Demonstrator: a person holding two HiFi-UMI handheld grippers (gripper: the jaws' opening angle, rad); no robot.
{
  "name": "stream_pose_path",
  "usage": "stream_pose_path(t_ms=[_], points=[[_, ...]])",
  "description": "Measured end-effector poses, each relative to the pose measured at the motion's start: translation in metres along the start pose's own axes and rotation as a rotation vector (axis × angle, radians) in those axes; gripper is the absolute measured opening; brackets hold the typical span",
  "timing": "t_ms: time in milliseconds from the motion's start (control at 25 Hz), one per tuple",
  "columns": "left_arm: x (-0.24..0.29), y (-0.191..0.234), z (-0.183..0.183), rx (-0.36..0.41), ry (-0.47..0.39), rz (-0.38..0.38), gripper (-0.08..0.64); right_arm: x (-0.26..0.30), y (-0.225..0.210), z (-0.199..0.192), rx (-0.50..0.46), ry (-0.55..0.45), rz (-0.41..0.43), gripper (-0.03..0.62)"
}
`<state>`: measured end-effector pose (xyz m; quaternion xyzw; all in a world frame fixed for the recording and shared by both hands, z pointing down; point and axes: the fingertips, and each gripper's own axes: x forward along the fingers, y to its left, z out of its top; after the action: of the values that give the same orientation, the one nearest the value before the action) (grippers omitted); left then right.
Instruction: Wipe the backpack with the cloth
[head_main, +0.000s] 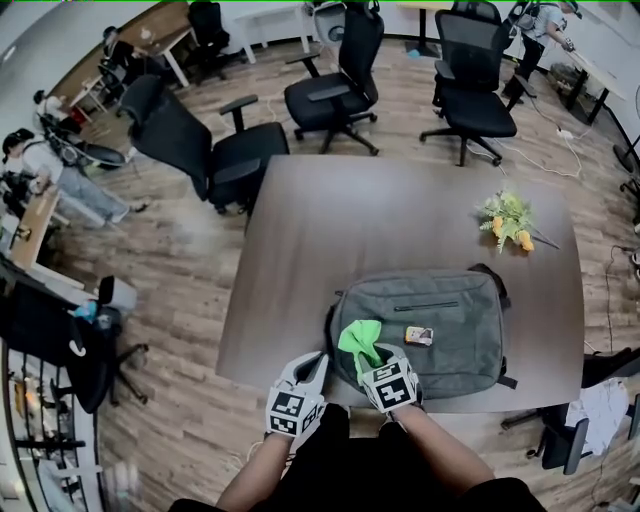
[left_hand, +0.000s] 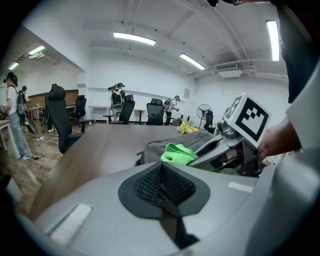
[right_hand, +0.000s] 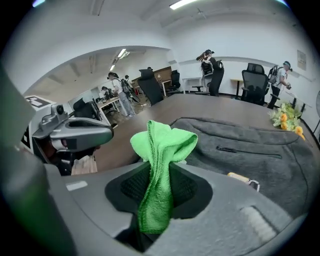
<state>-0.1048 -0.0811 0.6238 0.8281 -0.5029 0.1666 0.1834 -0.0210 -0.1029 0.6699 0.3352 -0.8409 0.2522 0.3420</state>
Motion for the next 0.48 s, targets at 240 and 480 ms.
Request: stream_pose_path(t_ms=[240, 480], points=[[-0.009, 0.013, -0.007, -0.005, 0.013, 0.033, 0.02, 0.019, 0.017, -0.015, -0.033, 0.076, 0.034, 0.107], [-0.003, 0.012, -0.004, 0.004, 0.01, 0.011, 0.02, 0.022, 0.012, -0.027, -0.089, 0.13, -0.003, 0.107]])
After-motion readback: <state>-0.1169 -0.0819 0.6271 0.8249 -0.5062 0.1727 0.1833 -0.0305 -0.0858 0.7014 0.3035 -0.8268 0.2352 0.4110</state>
